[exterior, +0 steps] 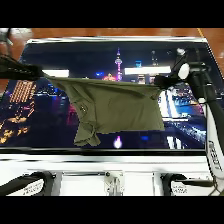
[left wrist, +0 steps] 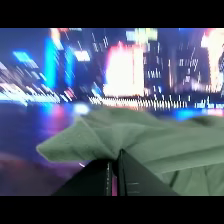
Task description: Fold the shirts.
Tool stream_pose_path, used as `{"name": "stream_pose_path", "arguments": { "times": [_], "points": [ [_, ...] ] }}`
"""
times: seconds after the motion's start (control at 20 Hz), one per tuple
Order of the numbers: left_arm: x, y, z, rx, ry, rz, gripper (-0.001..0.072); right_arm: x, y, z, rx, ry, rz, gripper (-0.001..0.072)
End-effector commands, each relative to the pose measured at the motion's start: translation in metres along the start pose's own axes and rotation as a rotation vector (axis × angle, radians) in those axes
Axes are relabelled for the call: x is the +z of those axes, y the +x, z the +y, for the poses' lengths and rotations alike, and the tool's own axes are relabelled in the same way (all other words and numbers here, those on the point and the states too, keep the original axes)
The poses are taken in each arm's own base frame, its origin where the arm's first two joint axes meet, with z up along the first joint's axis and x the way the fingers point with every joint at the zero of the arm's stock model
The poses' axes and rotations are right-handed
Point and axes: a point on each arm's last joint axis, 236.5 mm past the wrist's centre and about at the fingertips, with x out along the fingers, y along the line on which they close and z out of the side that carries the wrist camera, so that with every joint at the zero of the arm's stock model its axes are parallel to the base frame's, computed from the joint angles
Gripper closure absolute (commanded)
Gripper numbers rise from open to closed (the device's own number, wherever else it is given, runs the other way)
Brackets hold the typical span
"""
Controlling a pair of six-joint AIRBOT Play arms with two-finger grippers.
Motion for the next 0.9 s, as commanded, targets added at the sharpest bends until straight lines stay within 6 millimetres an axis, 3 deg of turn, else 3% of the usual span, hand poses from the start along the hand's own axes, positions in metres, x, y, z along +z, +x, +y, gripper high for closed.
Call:
{"name": "stream_pose_path", "arguments": {
  "times": [0.0, 0.1, 0.15, 0.2, 0.25, 0.35, 0.45, 0.55, 0.65, 0.75, 0.85],
  "points": [
    [-0.045, 0.07, -0.021, -0.086, -0.123, 0.223, 0.0667, -0.017, 0.046, 0.023, 0.096, 0.11, 0.079, 0.0619],
    [-0.069, 0.085, -0.023, -0.092, -0.132, 0.327, 0.0656, -0.016, 0.045, 0.027, 0.114, 0.115, 0.079, 0.0607],
    [-0.077, 0.085, -0.018, -0.075, -0.125, 0.361, 0.0532, -0.013, 0.038, 0.026, 0.119, 0.108, 0.072, 0.042],
    [-0.084, 0.08, -0.009, -0.046, -0.115, 0.396, 0.0279, -0.011, 0.028, 0.023, 0.122, 0.071, 0.07, 0.0172],
    [-0.091, 0.071, 0.004, 0.0, -0.096, 0.438, 0.0043, -0.008, 0.013, 0.017, 0.119, 0.002, 0.072, 0.0122],
    [-0.104, 0.041, 0.04, 0.142, -0.054, 0.547, 0.0018, -0.011, -0.021, -0.013, 0.064, -0.097, 0.104, 0.0122],
    [-0.122, 0.017, 0.037, 0.124, -0.006, 0.632, 0.0038, -0.036, -0.052, -0.067, -0.069, -0.1, 0.217, 0.0123],
    [-0.133, 0.011, 0.003, 0.016, 0.023, 0.631, 0.0038, -0.067, -0.068, -0.109, -0.132, -0.089, 0.343, 0.0123],
    [-0.152, 0.014, -0.044, -0.107, 0.056, 0.61, 0.0037, -0.099, -0.068, -0.134, -0.127, -0.023, 0.424, 0.0123],
    [-0.186, 0.024, -0.092, -0.211, 0.094, 0.627, 0.0036, -0.129, -0.059, -0.14, -0.059, 0.061, 0.482, 0.0122],
    [-0.23, 0.038, -0.124, -0.227, 0.121, 0.68, 0.0034, -0.151, -0.049, -0.13, 0.038, 0.097, 0.528, 0.0122]
  ]
}}
